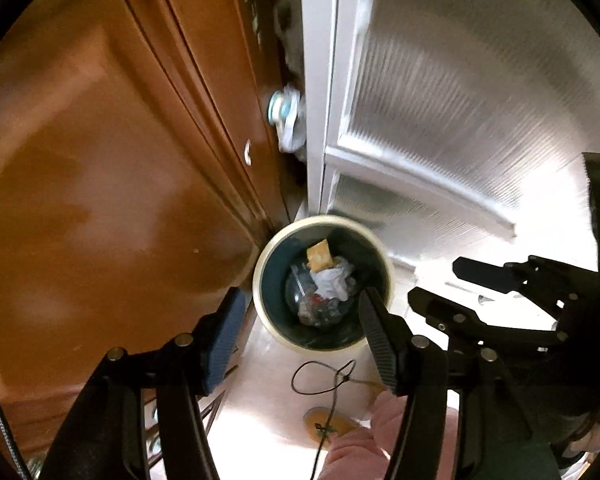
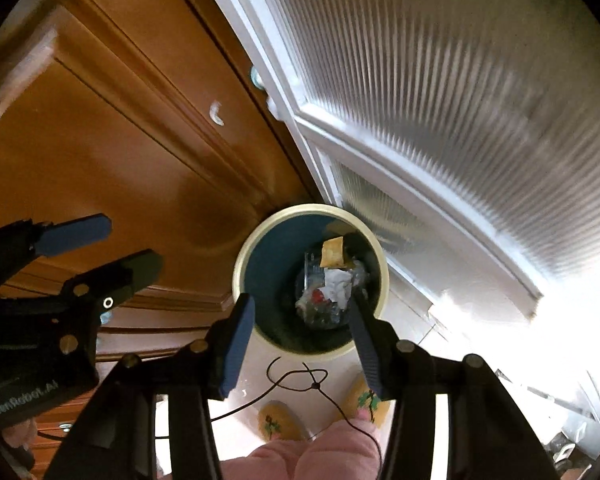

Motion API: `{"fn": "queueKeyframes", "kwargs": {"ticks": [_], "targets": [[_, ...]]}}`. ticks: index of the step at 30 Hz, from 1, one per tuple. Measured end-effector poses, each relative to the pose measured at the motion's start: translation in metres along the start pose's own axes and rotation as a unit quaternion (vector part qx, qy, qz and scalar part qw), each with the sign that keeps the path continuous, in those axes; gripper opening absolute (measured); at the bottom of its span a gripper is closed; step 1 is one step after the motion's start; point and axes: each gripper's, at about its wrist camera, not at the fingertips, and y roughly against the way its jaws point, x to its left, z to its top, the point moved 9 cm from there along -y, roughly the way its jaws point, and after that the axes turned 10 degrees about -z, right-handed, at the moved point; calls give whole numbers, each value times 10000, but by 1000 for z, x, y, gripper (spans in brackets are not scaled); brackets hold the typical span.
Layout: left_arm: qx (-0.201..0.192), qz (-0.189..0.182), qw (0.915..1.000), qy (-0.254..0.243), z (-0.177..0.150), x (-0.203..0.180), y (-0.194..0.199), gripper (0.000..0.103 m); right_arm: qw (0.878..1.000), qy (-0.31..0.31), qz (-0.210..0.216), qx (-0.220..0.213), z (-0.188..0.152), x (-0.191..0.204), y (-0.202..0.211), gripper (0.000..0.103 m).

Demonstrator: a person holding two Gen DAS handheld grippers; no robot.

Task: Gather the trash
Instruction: 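Raise both tools from the bin back toward the counter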

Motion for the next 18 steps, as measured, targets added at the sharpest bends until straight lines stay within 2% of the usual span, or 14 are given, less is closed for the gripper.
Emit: {"fn": "queueKeyframes", "kwargs": {"ticks": [11, 15, 18], "targets": [[-368, -186, 9991, -6, 14, -30, 141, 58, 9991, -14, -57, -412, 28, 6, 153, 49], [-505, -208, 9982, -230, 23, -35, 197, 58, 9972, 84, -65, -742, 41, 15, 220, 49], [-751, -204, 9961, -403, 37, -40, 239, 58, 9941, 158, -80, -1067, 53, 21, 269, 49]]}}
